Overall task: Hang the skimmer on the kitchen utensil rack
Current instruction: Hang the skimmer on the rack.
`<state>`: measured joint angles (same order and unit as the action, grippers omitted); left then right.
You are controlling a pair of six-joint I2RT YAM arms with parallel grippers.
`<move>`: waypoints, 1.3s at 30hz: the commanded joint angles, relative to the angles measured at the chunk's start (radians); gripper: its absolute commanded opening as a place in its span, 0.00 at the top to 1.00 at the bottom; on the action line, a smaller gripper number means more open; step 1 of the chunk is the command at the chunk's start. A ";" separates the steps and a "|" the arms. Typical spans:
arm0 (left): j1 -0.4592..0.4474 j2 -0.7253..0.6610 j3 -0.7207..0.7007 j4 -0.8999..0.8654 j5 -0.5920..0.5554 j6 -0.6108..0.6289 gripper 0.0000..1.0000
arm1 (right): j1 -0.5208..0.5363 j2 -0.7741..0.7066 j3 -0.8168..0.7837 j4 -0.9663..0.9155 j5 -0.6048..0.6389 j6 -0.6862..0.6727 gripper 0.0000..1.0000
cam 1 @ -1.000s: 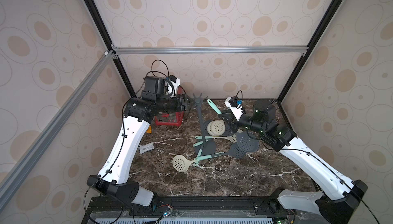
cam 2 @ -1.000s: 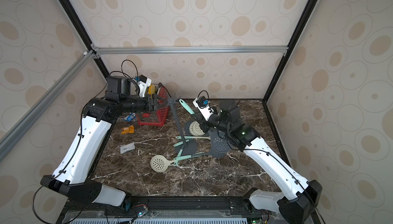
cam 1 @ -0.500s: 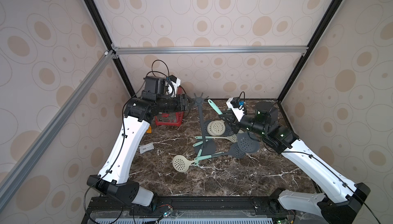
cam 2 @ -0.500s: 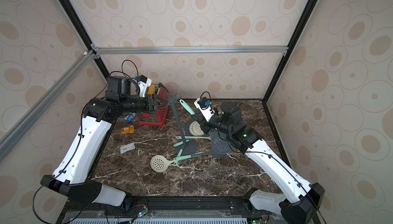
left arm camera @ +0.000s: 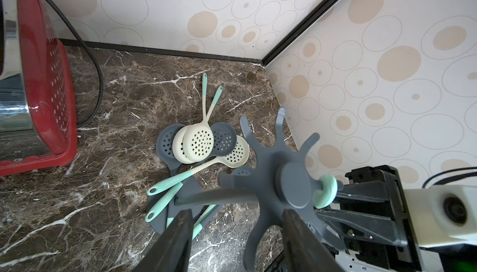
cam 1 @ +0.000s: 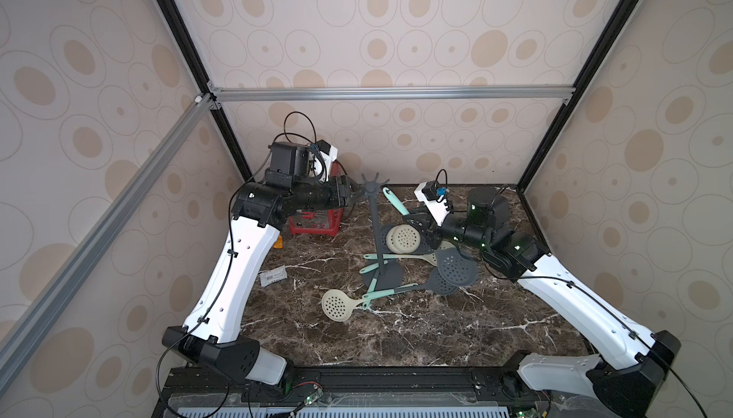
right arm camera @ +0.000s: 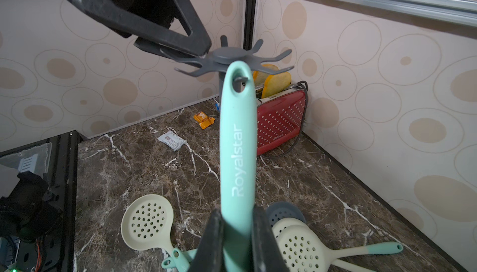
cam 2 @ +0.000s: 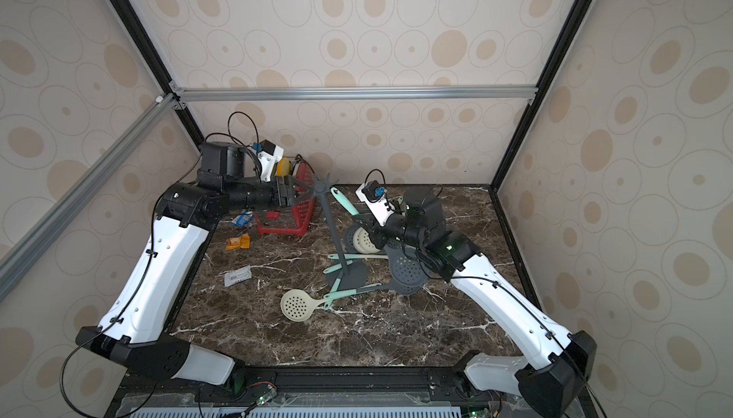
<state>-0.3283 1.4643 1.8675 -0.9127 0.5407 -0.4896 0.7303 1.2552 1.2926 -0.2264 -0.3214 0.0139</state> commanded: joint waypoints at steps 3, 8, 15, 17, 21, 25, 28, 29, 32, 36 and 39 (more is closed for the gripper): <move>-0.008 0.002 -0.002 0.021 0.027 0.016 0.43 | 0.006 0.043 0.026 -0.050 -0.021 0.041 1.00; -0.008 -0.014 -0.008 0.049 0.035 0.013 0.42 | 0.023 0.064 -0.051 0.017 -0.063 0.074 1.00; -0.006 -0.056 -0.013 0.111 0.063 0.025 0.29 | 0.023 0.058 -0.027 0.012 -0.072 0.088 0.94; -0.005 -0.082 -0.012 0.130 0.053 0.046 0.20 | 0.023 0.044 0.021 -0.032 -0.065 0.062 0.74; 0.002 -0.180 -0.083 0.215 0.009 0.096 0.09 | 0.024 -0.013 0.062 -0.092 -0.021 0.028 0.45; 0.002 -0.373 -0.325 0.384 -0.103 0.123 0.02 | 0.023 -0.111 0.012 -0.137 0.021 0.002 0.40; 0.002 -0.532 -0.574 0.551 -0.150 0.122 0.04 | 0.023 -0.184 -0.051 -0.164 0.010 0.010 0.40; 0.002 -0.576 -0.662 0.625 -0.137 0.129 0.05 | 0.023 -0.208 -0.074 -0.174 0.004 0.018 0.41; 0.002 -0.641 -0.843 0.798 -0.100 0.100 0.06 | 0.023 -0.270 -0.129 -0.197 -0.022 0.047 0.43; 0.002 -0.614 -0.985 0.994 -0.002 0.098 0.18 | 0.023 -0.331 -0.172 -0.234 -0.078 0.072 0.45; 0.002 -0.571 -1.089 1.194 0.041 0.062 0.31 | 0.023 -0.371 -0.186 -0.262 -0.090 0.078 0.45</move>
<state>-0.3271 0.8791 0.8249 0.0177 0.5156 -0.4061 0.7498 0.9234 1.1164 -0.4484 -0.3725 0.0708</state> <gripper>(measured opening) 0.700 0.549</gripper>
